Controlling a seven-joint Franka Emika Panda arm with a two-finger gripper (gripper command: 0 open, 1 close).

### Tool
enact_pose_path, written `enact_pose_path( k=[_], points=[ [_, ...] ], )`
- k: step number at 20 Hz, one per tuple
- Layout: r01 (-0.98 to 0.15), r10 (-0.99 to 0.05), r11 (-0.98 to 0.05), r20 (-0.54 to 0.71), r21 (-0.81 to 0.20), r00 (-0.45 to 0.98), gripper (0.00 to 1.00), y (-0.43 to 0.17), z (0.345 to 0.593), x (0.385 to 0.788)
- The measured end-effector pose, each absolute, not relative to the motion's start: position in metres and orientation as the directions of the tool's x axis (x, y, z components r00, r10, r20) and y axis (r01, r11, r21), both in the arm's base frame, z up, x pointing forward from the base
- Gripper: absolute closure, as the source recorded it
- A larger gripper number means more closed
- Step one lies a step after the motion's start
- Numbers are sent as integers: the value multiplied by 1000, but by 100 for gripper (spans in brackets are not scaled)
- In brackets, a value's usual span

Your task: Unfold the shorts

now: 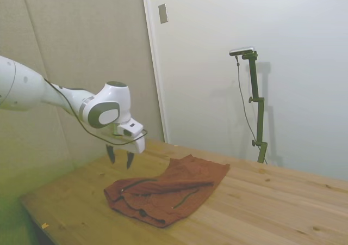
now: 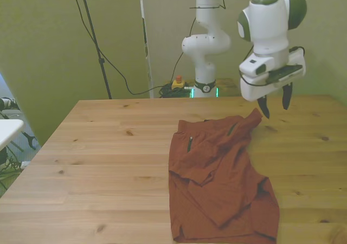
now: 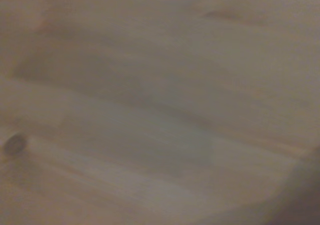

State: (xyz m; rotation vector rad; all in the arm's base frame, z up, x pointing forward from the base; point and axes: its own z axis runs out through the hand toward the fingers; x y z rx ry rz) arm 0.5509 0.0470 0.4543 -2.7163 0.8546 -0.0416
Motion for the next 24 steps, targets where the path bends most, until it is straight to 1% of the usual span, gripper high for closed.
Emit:
enact_pose_path(
  k=[1, 3, 5, 7, 11, 14, 16, 18, 20, 21, 24],
  points=[
    [-598, -613, -746, -49, -294, 789, 0, 13, 461, 559],
    [-678, -702, -669, -42, -304, 711, 0, -52, 462, 572],
    [-746, -773, -590, -49, -309, 632, 0, -102, 450, 586],
    [-805, -832, -508, -65, -306, 550, 0, -142, 433, 598],
    [-895, -920, -323, -119, -308, 373, 0, -213, 406, 609],
    [-930, -952, -175, -184, -324, 243, 0, -249, 390, 612],
    [-928, -936, -109, -277, -355, 216, 0, -253, 381, 617],
    [-917, -910, -90, -342, -389, 234, 0, -250, 377, 624],
    [-908, -893, -95, -368, -408, 259, 0, -250, 375, 629],
    [-906, -888, -98, -375, -411, 267, 100, -249, 375, 631],
    [-903, -875, -110, -390, -414, 286, 100, -247, 369, 634]
  ],
)
